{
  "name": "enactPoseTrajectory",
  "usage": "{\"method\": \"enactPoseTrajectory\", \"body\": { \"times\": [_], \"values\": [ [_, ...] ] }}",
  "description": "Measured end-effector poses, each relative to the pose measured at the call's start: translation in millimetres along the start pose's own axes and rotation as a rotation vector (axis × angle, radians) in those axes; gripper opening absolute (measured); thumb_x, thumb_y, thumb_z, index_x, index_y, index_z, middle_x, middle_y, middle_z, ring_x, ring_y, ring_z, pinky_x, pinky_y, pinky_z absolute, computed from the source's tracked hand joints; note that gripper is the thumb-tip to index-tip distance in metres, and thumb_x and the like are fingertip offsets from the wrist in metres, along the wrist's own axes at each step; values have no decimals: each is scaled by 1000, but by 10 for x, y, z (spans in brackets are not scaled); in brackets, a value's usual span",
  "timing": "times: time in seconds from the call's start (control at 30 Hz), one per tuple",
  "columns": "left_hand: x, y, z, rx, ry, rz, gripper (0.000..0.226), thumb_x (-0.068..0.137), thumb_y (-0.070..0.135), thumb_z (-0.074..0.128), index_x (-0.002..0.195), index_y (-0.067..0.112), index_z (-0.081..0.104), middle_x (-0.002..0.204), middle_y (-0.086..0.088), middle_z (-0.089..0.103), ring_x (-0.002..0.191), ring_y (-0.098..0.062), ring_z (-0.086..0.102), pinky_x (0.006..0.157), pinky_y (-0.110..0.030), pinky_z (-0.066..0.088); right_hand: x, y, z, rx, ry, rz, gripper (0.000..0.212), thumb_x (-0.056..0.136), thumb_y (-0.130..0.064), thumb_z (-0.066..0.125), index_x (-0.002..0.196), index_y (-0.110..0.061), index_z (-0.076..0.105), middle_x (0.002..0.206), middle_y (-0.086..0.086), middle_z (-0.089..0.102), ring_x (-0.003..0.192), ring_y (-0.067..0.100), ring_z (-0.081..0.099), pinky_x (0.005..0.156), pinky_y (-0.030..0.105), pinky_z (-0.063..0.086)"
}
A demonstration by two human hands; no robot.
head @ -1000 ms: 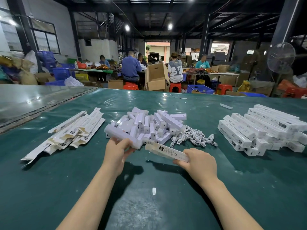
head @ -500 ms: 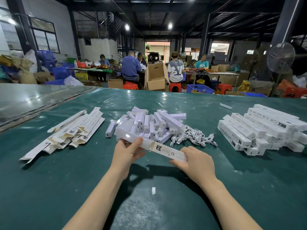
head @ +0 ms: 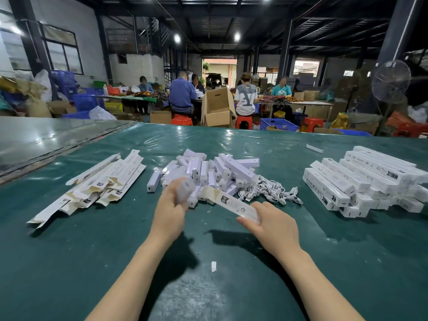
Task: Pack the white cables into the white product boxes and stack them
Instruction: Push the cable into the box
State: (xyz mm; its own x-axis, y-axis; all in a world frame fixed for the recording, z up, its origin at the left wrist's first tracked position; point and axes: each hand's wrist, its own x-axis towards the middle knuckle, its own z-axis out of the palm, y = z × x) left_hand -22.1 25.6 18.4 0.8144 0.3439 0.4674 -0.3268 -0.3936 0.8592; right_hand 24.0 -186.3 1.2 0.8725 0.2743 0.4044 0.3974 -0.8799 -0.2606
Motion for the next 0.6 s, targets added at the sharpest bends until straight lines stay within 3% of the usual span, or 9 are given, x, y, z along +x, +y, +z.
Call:
{"method": "enactPoseTrajectory", "body": {
  "times": [0.03,0.1,0.2,0.3,0.43,0.6],
  "values": [
    [-14,-26,-9,219,-65,88,41,77,6,37,107,28,54,86,14,45,90,-16,40,80,-31,37,-1,2,0,-7,-7,-3,41,82,-67,42,101,-32,54,83,-11,44,87,14,56,58,28,30],
    [-31,-85,-9,413,-163,144,52,72,8,35,119,28,43,85,10,39,91,-19,35,85,-37,34,-3,4,0,-24,-29,-13,42,81,-68,42,101,-33,54,82,-11,41,89,14,56,59,28,30],
    [-48,-103,3,429,-216,-1,39,82,19,46,100,40,19,92,7,33,92,-21,34,83,-34,29,1,5,6,-32,-43,-24,43,79,-69,43,99,-33,55,81,-12,40,89,13,56,59,28,30],
    [-42,-136,-3,493,-194,-51,30,83,50,44,96,33,24,96,9,36,97,-16,30,83,-34,28,0,9,4,-25,-41,-30,42,79,-68,44,98,-32,55,80,-11,40,87,13,55,58,28,30],
    [-33,-150,31,538,-99,-83,30,87,53,42,97,27,30,105,4,40,101,-16,31,83,-35,28,-12,21,-2,-16,-46,-39,42,79,-68,45,98,-33,56,81,-12,43,86,12,56,59,27,30],
    [-48,-142,83,613,-82,-57,36,80,58,49,94,29,35,96,7,38,96,-15,29,83,-34,24,-7,21,10,-36,-59,-51,44,78,-70,43,95,-31,56,82,-11,45,84,12,55,59,28,32]
  ]
}}
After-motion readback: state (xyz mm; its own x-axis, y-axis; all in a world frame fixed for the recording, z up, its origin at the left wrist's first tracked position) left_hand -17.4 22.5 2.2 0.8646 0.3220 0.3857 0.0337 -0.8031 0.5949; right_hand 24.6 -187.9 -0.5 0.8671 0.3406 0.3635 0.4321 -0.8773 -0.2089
